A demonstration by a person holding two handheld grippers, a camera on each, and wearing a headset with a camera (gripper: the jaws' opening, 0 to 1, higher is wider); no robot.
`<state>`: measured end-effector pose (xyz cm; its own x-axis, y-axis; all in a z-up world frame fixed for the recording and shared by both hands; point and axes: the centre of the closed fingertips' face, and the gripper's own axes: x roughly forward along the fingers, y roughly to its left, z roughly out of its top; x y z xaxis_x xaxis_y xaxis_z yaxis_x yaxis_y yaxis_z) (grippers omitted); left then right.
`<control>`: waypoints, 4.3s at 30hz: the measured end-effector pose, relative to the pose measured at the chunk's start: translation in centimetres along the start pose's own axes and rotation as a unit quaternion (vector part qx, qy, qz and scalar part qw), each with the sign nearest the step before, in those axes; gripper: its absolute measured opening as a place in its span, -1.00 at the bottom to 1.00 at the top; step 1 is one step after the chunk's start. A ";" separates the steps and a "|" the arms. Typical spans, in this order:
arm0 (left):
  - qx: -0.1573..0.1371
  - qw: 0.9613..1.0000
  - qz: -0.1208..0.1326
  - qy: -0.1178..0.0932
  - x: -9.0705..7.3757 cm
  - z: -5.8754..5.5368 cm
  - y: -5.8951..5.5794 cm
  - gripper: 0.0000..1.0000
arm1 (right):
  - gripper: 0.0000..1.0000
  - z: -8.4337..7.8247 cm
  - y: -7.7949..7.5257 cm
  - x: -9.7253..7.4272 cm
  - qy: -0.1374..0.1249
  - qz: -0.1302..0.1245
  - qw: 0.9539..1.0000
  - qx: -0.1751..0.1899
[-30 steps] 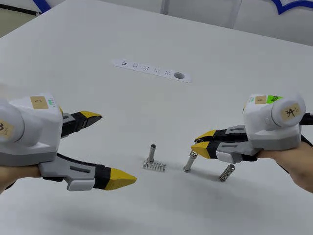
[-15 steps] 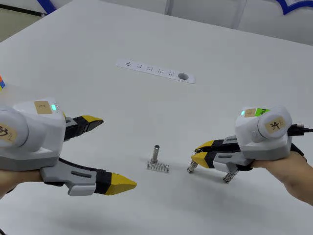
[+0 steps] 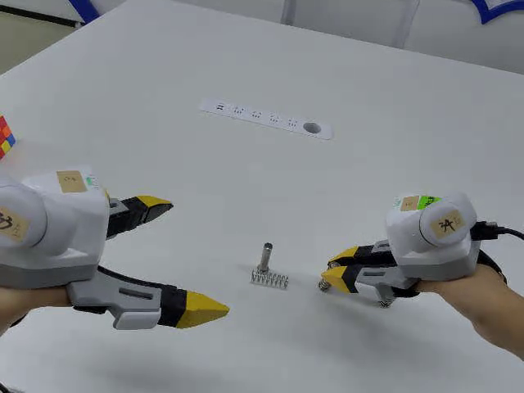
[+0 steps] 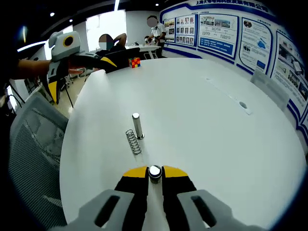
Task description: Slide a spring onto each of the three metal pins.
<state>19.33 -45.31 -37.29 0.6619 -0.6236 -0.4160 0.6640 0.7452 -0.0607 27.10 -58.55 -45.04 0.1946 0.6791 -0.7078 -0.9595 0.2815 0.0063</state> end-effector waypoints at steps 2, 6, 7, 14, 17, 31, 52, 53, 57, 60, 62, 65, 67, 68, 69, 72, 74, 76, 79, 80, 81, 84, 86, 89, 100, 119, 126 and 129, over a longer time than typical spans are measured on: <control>-0.001 1.000 0.000 0.000 0.0 0.0 0.0 0.96 | -0.77 0.0 0.1 0.0 -0.001 0.002 1.000 -0.002; -0.001 1.000 0.000 -0.001 -0.1 -0.1 -0.1 0.95 | -0.76 0.0 0.0 0.0 0.001 0.002 1.000 -0.003; -0.001 1.000 -0.001 -0.001 -0.1 -0.1 -0.1 0.94 | -0.76 0.0 0.0 0.1 0.002 0.002 1.000 -0.005; -0.001 1.000 0.001 -0.002 -0.2 0.0 -0.1 0.94 | -0.73 -1.3 0.1 0.3 0.033 0.001 0.999 -0.029; -0.001 1.000 0.000 -0.002 -0.2 0.0 -0.1 0.94 | -0.65 -1.4 -0.1 0.1 0.033 -0.004 0.999 -0.025; -0.001 1.000 -0.003 -0.001 -0.1 -0.1 -0.5 0.94 | -0.58 0.8 0.3 -1.6 0.013 -0.006 0.999 -0.049; 0.007 1.000 0.010 -0.010 -1.3 -0.1 0.0 0.92 | -0.52 5.7 4.2 0.2 0.006 0.043 0.991 -0.128; 0.009 1.000 0.010 -0.010 -1.4 -0.2 0.1 0.92 | -0.52 5.7 4.6 0.6 0.010 0.050 0.989 -0.136; 0.009 1.000 0.014 -0.010 -1.7 -0.2 0.2 0.91 | -0.52 5.5 5.4 1.8 0.024 0.059 0.986 -0.155; 0.008 1.000 0.014 -0.010 -1.8 -0.4 0.2 0.91 | -0.52 5.4 5.6 2.6 0.031 0.064 0.985 -0.158; 0.008 1.000 0.014 -0.009 -1.8 -0.5 0.2 0.91 | -0.53 4.9 5.5 3.1 0.044 0.064 0.984 -0.160; 0.006 1.000 0.014 -0.009 -1.7 -0.7 0.2 0.91 | -0.53 4.1 5.3 3.7 0.065 0.065 0.983 -0.158; 0.005 1.000 0.015 -0.009 -1.7 -0.7 0.2 0.90 | -0.54 3.6 5.2 4.1 0.081 0.065 0.984 -0.142; 0.002 1.000 0.015 -0.011 -1.6 -0.7 0.3 0.90 | -0.54 3.2 5.2 4.3 0.091 0.065 0.986 -0.126; 0.000 1.000 0.015 -0.012 -1.6 -0.8 0.3 0.90 | -0.54 3.1 5.0 4.5 0.095 0.064 0.986 -0.122; -0.002 1.000 0.016 -0.012 -1.6 -0.8 0.3 0.90 | -0.55 2.6 4.8 5.0 0.107 0.061 0.985 -0.120; -0.002 1.000 0.015 -0.011 -1.5 -1.0 0.3 0.90 | -0.56 2.4 4.7 5.3 0.112 0.061 0.984 -0.121; -0.002 1.000 0.016 -0.009 -1.5 -1.2 0.4 0.90 | -0.57 2.2 4.7 5.6 0.115 0.064 0.984 -0.120; -0.002 1.000 0.015 -0.009 -1.5 -1.2 0.3 0.91 | -0.58 2.0 4.8 6.0 0.119 0.067 0.984 -0.118; -0.001 1.000 0.014 -0.009 -1.5 -1.3 0.3 0.91 | -0.59 1.8 4.7 6.1 0.123 0.067 0.983 -0.120; 0.000 1.000 0.013 -0.007 -1.6 -1.4 0.2 0.91 | -0.60 1.7 4.7 6.3 0.125 0.068 0.982 -0.121; 0.003 1.000 0.012 -0.004 -1.5 -1.5 0.3 0.90 | -0.63 1.6 4.4 6.5 0.128 0.064 0.983 -0.118; 0.003 1.000 0.011 -0.004 -1.5 -1.6 0.3 0.90 | -0.65 1.4 4.3 6.6 0.133 0.067 0.983 -0.107; 0.005 1.000 0.011 -0.001 -1.4 -1.7 0.3 0.90 | -0.68 1.3 4.3 6.5 0.132 0.072 0.984 -0.093; 0.003 1.000 0.005 -0.004 -1.1 -1.5 0.0 0.89 | -0.77 1.3 4.2 6.6 0.126 0.073 0.986 -0.079; 0.009 1.000 -0.020 -0.013 -0.6 -0.1 -1.1 0.74 | -0.79 4.5 5.3 3.0 0.078 0.087 0.988 -0.103; 0.019 0.999 -0.041 -0.021 0.2 1.3 -2.2 0.55 | -0.79 6.4 6.1 0.5 0.045 0.089 0.991 -0.093; 0.016 0.998 -0.051 -0.030 0.6 2.1 -2.6 0.52 | -0.79 6.7 6.8 -0.5 0.037 0.095 0.990 -0.099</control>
<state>18.73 -48.17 -35.47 0.6095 -0.7096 -0.3537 0.7392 0.6698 -0.0701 21.83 -52.39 -39.91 -0.0010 0.6533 -0.7571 -0.9999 0.0098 0.0098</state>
